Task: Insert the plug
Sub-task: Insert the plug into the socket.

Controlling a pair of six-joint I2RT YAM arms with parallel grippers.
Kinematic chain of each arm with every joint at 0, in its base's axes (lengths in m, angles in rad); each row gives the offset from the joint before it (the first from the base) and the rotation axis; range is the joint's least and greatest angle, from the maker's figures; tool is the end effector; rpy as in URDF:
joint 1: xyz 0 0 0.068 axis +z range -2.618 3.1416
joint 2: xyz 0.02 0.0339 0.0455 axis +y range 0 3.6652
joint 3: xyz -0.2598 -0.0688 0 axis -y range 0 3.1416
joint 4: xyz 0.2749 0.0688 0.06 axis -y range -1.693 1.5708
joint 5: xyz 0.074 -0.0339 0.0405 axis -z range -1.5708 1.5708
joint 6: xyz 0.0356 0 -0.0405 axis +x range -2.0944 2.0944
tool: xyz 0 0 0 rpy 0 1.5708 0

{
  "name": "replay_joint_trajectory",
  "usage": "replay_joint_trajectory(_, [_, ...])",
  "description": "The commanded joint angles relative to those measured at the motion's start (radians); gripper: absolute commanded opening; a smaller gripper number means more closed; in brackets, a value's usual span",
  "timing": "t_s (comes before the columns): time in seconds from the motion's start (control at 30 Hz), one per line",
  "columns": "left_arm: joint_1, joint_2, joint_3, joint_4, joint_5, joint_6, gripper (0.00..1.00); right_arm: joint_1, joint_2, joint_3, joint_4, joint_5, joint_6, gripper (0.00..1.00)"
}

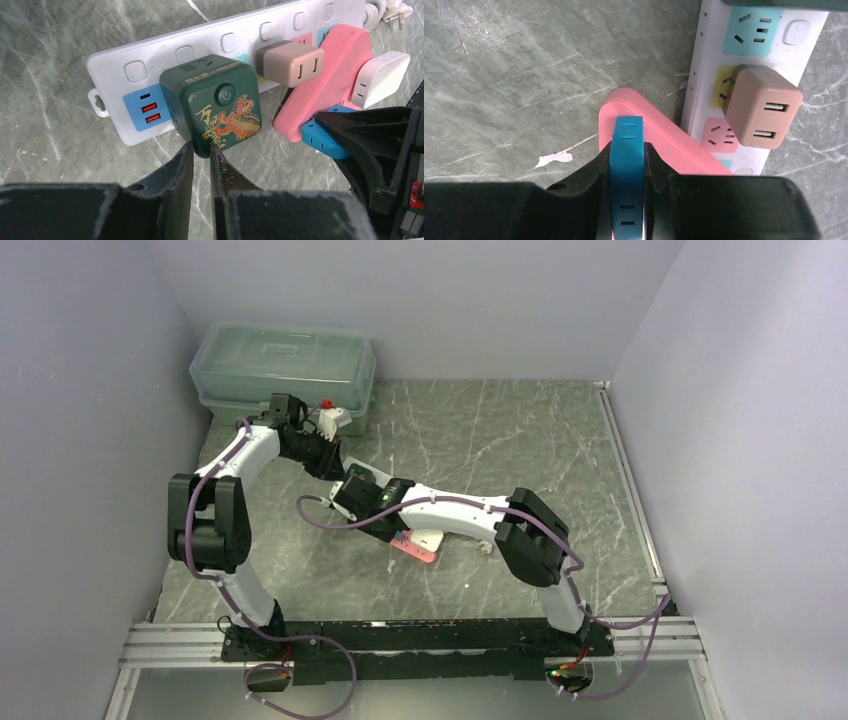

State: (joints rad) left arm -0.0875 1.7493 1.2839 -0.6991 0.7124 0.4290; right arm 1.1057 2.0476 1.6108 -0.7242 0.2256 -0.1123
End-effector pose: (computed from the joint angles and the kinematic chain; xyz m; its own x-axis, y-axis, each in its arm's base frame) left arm 0.3751 -0.0563 0.2067 -0.6976 0.3772 -0.6092 0.6748 0.6317 -0.3816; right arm 0.2121 0.4049 0.1827 -0.3156 -0.8725 -0.3729 -0.8720 0.4217 -0.2485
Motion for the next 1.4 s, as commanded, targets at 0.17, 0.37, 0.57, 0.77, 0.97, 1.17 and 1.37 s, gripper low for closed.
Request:
replay_joint_trajectory(0.17, [-0.008, -0.001, -0.018, -0.043, 0.0, 0.036, 0.2, -0.026, 0.036, -0.101, -0.024, -0.003, 0.006, 0.0])
replay_joint_trajectory(0.37, [-0.004, -0.006, -0.006, -0.052, -0.007, 0.033, 0.2, -0.026, 0.02, -0.057, -0.02, 0.011, 0.014, 0.21])
replay_joint_trajectory(0.57, [0.014, -0.016, 0.003, -0.07, -0.002, 0.034, 0.2, -0.027, -0.015, 0.026, -0.019, 0.036, 0.018, 0.58])
replay_joint_trajectory(0.77, [0.025, -0.047, 0.02, -0.105, -0.014, 0.038, 0.21, -0.026, -0.073, 0.085, -0.021, 0.056, 0.029, 0.85])
replay_joint_trajectory(0.97, [0.037, -0.095, 0.07, -0.171, -0.043, 0.031, 0.4, -0.026, -0.157, 0.158, -0.045, 0.051, 0.03, 1.0])
replay_joint_trajectory(1.17, [0.081, -0.196, 0.102, -0.207, -0.076, 0.0, 0.86, -0.066, -0.324, 0.048, 0.027, 0.073, 0.057, 1.0])
replay_joint_trajectory(1.37, [0.179, -0.3, 0.075, -0.15, -0.114, -0.058, 1.0, -0.329, -0.58, -0.258, 0.271, 0.01, 0.203, 1.0])
